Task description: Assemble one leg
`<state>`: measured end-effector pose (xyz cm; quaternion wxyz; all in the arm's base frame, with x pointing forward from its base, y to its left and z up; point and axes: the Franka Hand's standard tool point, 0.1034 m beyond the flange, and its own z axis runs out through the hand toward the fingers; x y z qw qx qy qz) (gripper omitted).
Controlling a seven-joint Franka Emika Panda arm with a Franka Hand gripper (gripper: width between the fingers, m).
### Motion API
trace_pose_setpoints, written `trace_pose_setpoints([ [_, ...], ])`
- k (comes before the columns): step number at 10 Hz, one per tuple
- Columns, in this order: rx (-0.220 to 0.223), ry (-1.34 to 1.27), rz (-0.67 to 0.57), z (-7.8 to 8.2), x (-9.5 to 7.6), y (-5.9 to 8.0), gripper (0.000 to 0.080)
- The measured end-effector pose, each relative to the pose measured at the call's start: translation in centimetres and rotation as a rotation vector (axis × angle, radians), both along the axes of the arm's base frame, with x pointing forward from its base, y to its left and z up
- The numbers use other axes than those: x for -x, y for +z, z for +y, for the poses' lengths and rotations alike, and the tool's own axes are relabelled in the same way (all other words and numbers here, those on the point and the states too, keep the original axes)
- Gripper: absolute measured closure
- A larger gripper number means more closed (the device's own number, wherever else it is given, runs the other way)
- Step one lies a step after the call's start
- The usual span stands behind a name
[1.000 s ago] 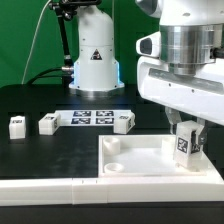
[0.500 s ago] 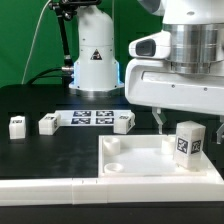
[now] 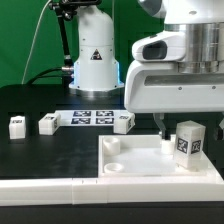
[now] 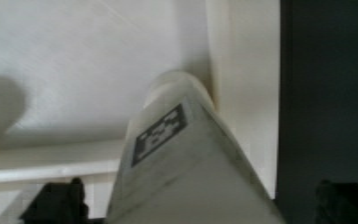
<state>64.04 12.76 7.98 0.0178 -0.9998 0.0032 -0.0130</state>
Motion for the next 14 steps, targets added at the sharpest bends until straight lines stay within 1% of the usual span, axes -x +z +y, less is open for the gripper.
trace_pose_setpoints([
  [3, 0.012, 0.216, -0.007, -0.31, -0.05, -0.02, 0.0150],
  [4, 0.013, 0.243, -0.008, -0.47, -0.08, -0.02, 0.0203],
  [6, 0.012, 0.232, -0.008, -0.45, -0.07, -0.04, 0.0477],
  [7, 0.012, 0.232, -0.008, -0.46, -0.07, -0.04, 0.0477],
  [8, 0.012, 0.232, -0.008, -0.46, -0.07, -0.04, 0.0509],
  [11, 0.011, 0.193, -0.006, -0.47, -0.07, -0.05, 0.0509],
  [12, 0.003, 0.136, -0.006, -0.53, -0.07, -0.09, 0.0509],
  [14, -0.009, -0.149, 0.005, -0.83, -0.10, -0.14, 0.0509],
])
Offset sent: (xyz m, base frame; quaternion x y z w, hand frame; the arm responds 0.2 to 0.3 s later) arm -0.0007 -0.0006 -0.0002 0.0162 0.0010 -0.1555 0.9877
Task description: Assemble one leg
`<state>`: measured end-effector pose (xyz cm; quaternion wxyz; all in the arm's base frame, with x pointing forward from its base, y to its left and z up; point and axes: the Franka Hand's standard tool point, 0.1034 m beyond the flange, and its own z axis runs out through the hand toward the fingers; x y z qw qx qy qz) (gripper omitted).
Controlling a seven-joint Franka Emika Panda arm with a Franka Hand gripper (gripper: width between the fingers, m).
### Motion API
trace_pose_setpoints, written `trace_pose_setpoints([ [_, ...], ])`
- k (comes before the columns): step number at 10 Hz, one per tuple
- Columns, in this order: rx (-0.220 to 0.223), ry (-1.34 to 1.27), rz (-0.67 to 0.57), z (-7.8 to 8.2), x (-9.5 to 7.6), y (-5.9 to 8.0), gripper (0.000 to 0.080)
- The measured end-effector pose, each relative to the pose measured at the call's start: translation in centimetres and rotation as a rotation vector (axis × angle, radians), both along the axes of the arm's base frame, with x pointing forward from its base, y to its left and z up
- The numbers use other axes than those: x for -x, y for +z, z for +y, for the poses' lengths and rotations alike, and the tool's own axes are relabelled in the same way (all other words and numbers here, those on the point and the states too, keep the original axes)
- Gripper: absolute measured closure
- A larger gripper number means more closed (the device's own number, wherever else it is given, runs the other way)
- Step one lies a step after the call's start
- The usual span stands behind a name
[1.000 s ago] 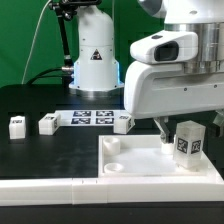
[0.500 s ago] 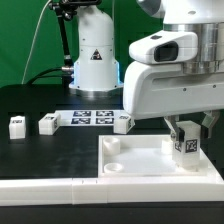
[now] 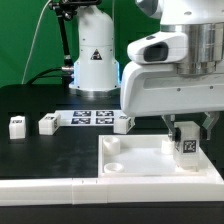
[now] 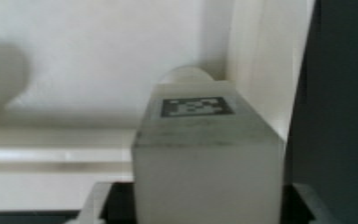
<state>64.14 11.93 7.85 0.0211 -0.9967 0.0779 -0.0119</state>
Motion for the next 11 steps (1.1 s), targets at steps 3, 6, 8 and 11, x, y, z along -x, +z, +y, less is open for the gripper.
trace_pose_setpoints([
  [3, -0.026, -0.448, 0.013, -0.49, -0.05, -0.13, 0.0509],
  [6, -0.048, -0.775, 0.037, -0.83, -0.03, -0.18, 0.0509],
  [8, -0.054, -0.902, 0.048, -1.00, -0.04, -0.23, 0.0509],
  [11, -0.057, -0.927, 0.052, -0.93, -0.03, -0.25, 0.0503],
])
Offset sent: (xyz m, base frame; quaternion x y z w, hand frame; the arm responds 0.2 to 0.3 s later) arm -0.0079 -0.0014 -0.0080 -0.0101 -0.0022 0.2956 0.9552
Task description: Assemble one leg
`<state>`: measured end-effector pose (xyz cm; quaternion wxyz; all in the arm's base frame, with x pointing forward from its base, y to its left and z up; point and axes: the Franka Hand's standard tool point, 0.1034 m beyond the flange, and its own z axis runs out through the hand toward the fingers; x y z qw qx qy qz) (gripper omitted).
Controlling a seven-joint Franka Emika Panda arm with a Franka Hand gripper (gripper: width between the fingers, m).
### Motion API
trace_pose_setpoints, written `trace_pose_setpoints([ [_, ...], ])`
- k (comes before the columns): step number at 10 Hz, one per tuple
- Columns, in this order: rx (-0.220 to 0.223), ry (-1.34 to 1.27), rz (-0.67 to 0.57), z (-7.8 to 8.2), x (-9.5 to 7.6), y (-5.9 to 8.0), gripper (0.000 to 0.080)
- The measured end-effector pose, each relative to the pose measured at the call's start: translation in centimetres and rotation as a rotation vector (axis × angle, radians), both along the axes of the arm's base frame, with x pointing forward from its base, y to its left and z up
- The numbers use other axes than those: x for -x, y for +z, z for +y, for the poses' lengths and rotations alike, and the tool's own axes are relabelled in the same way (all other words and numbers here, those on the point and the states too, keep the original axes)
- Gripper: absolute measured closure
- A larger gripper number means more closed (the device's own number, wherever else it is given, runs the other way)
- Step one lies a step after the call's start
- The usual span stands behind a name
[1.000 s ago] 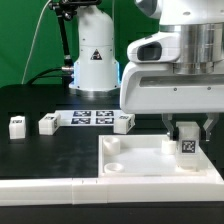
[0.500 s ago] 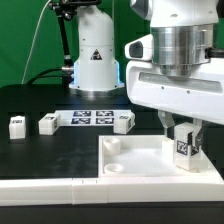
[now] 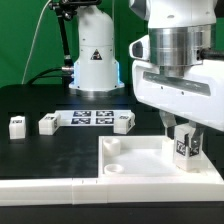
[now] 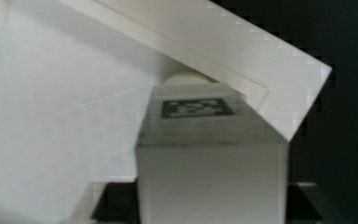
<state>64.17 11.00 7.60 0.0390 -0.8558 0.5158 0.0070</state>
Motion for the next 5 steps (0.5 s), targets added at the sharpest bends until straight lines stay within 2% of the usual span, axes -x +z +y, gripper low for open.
trace_pose_setpoints([
  [1, 0.000, 0.070, -0.001, 0.1, 0.0, 0.1, 0.0311],
  [2, -0.001, 0.069, -0.005, 0.3, -0.1, 0.1, 0.0204],
  [3, 0.003, 0.140, -0.009, 0.5, 0.0, 0.1, 0.0204],
  [4, 0.015, 0.283, -0.011, 1.0, 0.2, 0.0, 0.0161],
  [5, 0.016, 0.381, -0.014, 1.2, 0.3, 0.0, 0.0153],
])
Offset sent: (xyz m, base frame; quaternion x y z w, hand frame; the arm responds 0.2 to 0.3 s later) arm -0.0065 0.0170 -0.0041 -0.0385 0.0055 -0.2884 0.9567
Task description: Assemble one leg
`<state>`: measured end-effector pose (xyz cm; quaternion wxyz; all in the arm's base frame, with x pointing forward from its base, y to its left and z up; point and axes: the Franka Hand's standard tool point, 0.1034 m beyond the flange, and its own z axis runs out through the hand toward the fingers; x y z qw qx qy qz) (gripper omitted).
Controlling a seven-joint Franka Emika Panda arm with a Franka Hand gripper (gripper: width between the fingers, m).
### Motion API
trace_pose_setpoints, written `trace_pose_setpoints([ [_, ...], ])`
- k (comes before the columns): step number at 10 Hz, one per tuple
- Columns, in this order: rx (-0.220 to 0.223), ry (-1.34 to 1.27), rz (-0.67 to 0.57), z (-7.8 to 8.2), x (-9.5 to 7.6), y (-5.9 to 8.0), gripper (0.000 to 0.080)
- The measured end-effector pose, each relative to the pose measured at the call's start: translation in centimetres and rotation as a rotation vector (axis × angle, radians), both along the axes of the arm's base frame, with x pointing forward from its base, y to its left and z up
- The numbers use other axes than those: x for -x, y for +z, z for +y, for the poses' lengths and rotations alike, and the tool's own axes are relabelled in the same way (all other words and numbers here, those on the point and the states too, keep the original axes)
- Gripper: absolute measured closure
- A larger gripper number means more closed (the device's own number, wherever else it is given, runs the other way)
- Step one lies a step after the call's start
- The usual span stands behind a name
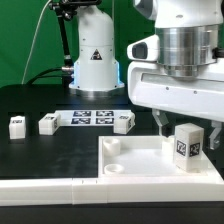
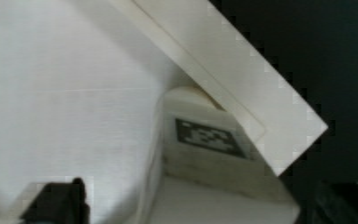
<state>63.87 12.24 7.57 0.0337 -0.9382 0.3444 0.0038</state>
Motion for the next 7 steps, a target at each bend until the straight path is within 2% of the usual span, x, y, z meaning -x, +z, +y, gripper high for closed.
trace_pose_setpoints([
  [3, 0.006, 0.278, -0.018, 0.4, 0.1, -0.1, 0.0151],
  [4, 0.027, 0.367, -0.022, 1.0, 0.2, 0.0, 0.0151],
  [7, 0.034, 0.648, -0.037, 0.7, 0.1, 0.0, 0.0151],
])
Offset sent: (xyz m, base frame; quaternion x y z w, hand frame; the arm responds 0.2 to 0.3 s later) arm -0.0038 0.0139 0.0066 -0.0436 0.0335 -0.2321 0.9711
